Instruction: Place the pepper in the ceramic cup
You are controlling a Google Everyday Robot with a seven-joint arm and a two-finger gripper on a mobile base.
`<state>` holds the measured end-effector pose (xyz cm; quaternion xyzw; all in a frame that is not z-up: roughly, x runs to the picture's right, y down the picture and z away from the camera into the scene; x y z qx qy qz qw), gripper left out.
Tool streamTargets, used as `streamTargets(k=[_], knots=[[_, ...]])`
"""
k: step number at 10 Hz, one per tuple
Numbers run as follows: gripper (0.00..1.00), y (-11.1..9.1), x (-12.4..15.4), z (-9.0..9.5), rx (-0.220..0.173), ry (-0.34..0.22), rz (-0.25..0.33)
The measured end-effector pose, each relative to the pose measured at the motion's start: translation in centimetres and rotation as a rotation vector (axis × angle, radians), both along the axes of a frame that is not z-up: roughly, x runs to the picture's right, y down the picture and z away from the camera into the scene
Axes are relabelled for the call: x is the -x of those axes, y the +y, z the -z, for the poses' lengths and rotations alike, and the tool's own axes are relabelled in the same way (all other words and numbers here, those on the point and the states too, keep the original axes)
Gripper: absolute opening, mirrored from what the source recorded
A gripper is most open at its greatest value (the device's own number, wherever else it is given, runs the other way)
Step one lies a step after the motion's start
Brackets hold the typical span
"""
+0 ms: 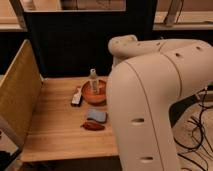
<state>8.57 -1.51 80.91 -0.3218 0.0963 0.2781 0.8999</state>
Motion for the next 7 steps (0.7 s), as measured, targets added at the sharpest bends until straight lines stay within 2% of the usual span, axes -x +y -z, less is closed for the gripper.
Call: streamTargets(k=[3,5,6,7], knots=[[0.8,-0.1,0.2,0.0,-0.001,-0.002,0.003],[0.8,0.2,0.4,-0.4,0.013,-0.009,0.015],[0.8,0.7,1.9,-1.0,0.031,-0.04,0.056],[0.8,1.1,3.9,-0.8,0.041,-0.081,0.099]])
